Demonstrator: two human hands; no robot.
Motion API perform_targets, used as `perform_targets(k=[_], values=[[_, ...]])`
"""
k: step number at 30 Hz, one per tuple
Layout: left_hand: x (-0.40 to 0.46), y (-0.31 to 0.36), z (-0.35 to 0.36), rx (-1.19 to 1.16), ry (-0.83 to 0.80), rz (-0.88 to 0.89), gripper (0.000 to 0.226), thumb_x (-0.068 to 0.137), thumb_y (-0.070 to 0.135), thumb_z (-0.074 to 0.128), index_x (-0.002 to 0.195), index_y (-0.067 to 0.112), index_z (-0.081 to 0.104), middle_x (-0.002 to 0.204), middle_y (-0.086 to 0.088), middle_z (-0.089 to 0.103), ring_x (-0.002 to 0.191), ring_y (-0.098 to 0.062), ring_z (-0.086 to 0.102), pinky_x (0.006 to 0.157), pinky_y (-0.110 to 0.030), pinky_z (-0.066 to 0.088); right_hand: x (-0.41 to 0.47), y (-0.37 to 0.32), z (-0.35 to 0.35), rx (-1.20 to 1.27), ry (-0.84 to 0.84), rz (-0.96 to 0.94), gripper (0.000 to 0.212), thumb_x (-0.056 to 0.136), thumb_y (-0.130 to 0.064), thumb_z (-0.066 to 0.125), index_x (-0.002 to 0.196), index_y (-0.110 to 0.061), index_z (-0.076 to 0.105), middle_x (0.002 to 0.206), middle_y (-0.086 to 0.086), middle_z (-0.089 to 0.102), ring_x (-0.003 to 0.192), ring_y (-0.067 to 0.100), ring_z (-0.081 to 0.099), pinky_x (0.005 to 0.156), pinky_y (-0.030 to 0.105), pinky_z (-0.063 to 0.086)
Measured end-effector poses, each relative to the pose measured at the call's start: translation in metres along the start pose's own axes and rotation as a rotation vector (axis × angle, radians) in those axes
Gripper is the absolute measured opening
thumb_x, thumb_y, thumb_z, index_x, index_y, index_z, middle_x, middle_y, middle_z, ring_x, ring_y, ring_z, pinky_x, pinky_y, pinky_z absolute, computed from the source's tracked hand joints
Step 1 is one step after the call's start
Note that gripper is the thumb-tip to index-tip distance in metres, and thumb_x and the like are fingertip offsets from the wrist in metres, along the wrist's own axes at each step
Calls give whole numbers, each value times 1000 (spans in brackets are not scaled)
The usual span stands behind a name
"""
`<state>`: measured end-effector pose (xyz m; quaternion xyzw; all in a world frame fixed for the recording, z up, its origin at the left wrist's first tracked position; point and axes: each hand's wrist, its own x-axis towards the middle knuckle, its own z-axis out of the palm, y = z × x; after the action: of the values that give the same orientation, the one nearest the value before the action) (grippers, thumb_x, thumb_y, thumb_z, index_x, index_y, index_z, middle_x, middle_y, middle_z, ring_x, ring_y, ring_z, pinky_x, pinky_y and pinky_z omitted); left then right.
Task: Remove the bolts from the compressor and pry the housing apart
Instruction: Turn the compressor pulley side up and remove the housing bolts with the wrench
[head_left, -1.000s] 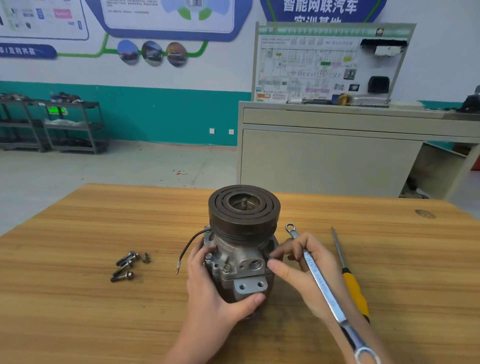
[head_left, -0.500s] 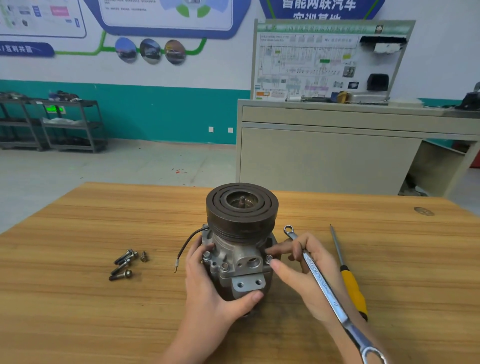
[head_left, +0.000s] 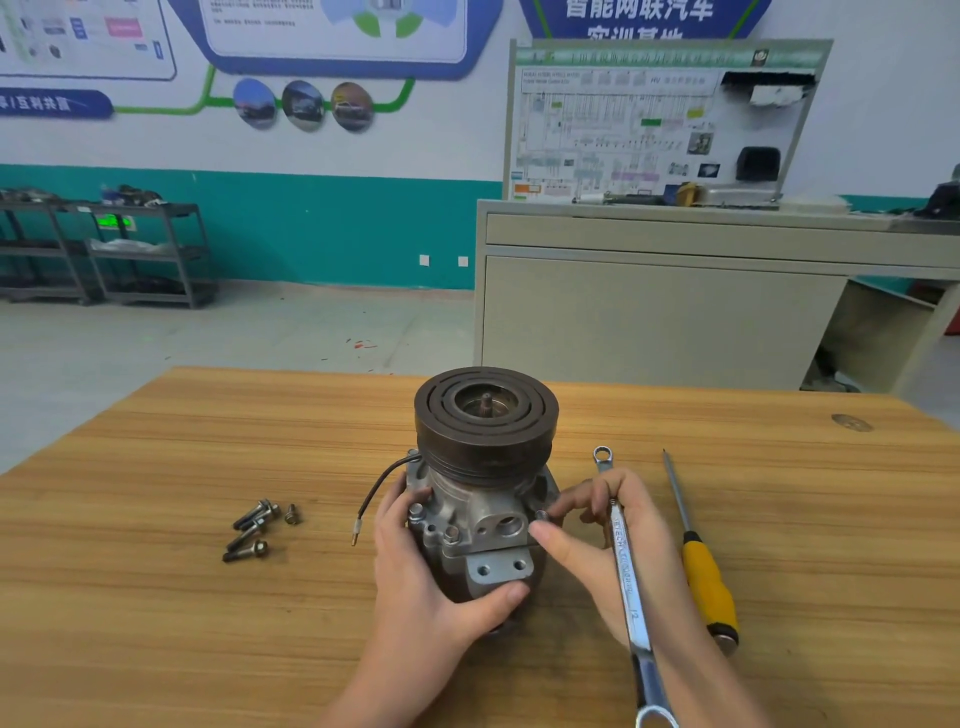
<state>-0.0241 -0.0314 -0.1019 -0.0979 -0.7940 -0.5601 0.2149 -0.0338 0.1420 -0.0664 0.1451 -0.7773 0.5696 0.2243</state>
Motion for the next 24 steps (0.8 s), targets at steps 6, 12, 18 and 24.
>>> perform_targets(k=[6,12,18,24], values=[[0,0,-1,-13,-4,-9,99,44,69,77,122,61,16,151,-2,24,143,-19,28,116,-48,29,-1,0,-5,-6,-26,1,36,79,0,69,80,-21,39,92,-10,73,97,8,64,87,37,44],[0,1,-1,-11,-6,-28,101,43,68,77,124,53,17,151,0,22,143,-18,26,117,-47,28,-2,0,1,-13,1,19,43,73,-7,80,78,-21,40,85,-13,70,88,0,61,76,25,38],[1,3,0,-10,4,-36,100,42,65,77,124,46,22,150,-3,25,143,-20,27,116,-48,27,-2,-1,-3,14,-31,23,35,79,-4,73,79,-18,40,93,-9,73,95,7,64,87,30,44],[0,3,-1,-9,8,-39,99,43,65,77,124,45,24,149,-5,26,142,-22,29,115,-49,28,-2,-1,0,-19,-12,-1,39,76,2,74,78,-17,40,88,-13,71,88,0,62,77,8,42]])
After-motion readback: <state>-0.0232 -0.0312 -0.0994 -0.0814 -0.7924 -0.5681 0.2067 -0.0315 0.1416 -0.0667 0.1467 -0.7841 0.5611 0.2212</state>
